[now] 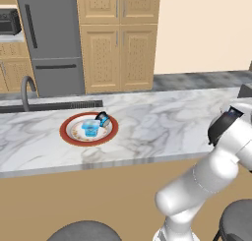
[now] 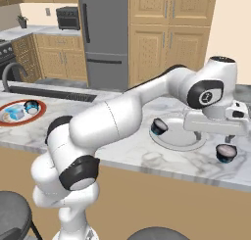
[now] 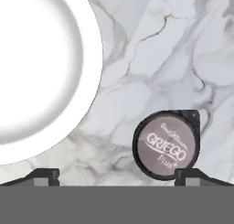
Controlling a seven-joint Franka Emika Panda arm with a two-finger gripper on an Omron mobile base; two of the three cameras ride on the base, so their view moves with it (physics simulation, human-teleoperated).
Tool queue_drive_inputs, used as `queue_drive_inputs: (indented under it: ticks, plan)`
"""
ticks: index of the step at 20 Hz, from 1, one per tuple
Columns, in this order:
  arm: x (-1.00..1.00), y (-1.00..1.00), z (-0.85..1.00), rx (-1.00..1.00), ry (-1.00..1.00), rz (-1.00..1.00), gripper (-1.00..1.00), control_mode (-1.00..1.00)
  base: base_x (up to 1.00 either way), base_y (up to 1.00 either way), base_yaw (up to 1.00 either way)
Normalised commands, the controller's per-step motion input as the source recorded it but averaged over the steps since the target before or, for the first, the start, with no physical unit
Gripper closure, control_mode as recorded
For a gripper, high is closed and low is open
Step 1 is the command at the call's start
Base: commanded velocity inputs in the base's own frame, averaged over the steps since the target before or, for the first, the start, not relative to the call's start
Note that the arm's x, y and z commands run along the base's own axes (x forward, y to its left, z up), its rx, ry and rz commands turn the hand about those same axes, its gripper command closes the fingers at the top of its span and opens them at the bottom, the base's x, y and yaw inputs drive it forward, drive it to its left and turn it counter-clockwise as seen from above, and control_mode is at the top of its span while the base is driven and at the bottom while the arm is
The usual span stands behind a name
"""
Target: Place two yogurt containers on each plate.
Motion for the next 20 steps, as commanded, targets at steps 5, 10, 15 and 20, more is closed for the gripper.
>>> queue_drive_inputs:
  ticks: [5,10,15,20]
  plan:
    - [0.00,-0.26,-0.04,0.23,0.00,-0.06,-1.00,-1.00,0.00,0.00,0.00]
    - [0.01,-0.40,-0.02,0.13,-0.03,-0.03,-1.00,-1.00,0.00,0.00,0.00]
    - [0.00,-0.03,0.03,-0.02,-0.08,0.00,-1.00,-1.00,0.00,0.00,0.00]
    - [0.08,0.36,-0.03,-0.12,-0.02,0.00,-1.00,-1.00,0.00,0.00,0.00]
